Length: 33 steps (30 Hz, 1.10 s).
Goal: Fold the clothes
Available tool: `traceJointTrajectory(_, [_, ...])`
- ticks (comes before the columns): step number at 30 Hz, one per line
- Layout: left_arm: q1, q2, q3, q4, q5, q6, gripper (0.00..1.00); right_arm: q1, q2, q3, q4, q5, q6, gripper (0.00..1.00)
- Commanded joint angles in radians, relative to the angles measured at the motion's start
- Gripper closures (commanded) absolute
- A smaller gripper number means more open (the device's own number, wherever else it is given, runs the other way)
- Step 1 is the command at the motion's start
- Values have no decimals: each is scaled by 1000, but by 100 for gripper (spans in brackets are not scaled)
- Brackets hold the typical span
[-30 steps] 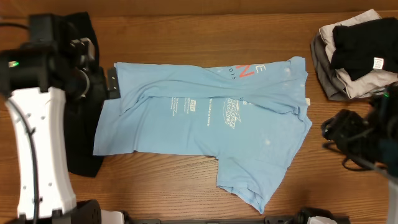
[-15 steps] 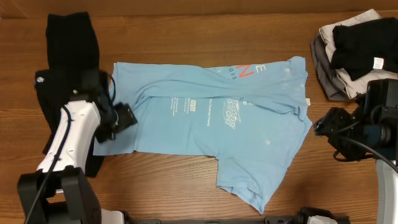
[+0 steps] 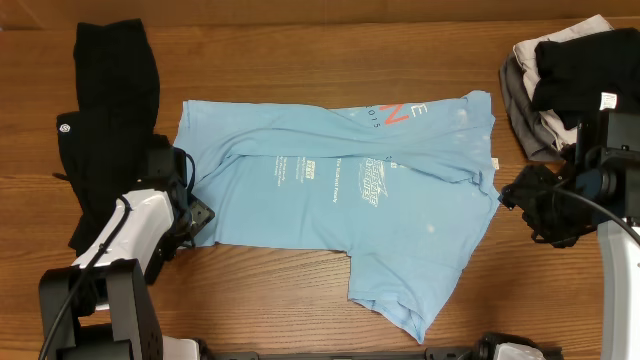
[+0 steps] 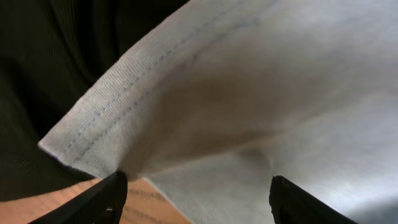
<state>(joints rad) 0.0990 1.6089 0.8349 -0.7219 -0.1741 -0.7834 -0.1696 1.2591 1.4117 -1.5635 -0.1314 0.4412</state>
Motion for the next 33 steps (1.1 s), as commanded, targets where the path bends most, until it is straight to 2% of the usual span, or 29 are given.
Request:
traceJointTrajectory(1, [-1, -6, -54, 46, -39, -34, 27, 8, -2, -1, 4, -4, 1, 38])
traceJointTrajectory(5, [-1, -6, -71, 66, -40, -41, 29, 27, -2, -1, 5, -1, 1, 38])
traceJointTrajectory(7, [-1, -6, -71, 66, -40, -41, 36, 39, -2, -1, 10, -1, 1, 38])
traceJointTrajectory(8, [-1, -6, -71, 67, -40, -41, 43, 45, -2, -1, 12, -1, 1, 38])
traceJointTrajectory(9, [-1, -6, -71, 68, -40, -40, 65, 53, -2, -1, 15, -1, 1, 38])
traceJointTrajectory(10, [-1, -6, -71, 69, -39, -40, 76, 58, -2, -1, 18, -1, 2, 38])
traceJointTrajectory(11, [-1, -6, -71, 69, -39, -40, 86, 65, -2, -1, 19, -1, 2, 38])
traceJointTrajectory(13, [-1, -6, -71, 69, -39, -40, 96, 71, -2, -1, 18, -1, 2, 38])
traceJointTrajectory(21, [-1, -6, -61, 69, -31, -39, 96, 72, -2, -8, -18, -2, 40, 39])
traceJointTrajectory(25, [-1, -6, -60, 72, 16, -21, 96, 99, -2, -69, -16, -2, 64, 40])
traceJointTrajectory(33, [-1, -6, -60, 66, 37, -21, 96, 331, -2, -356, 148, -1, 297, 41])
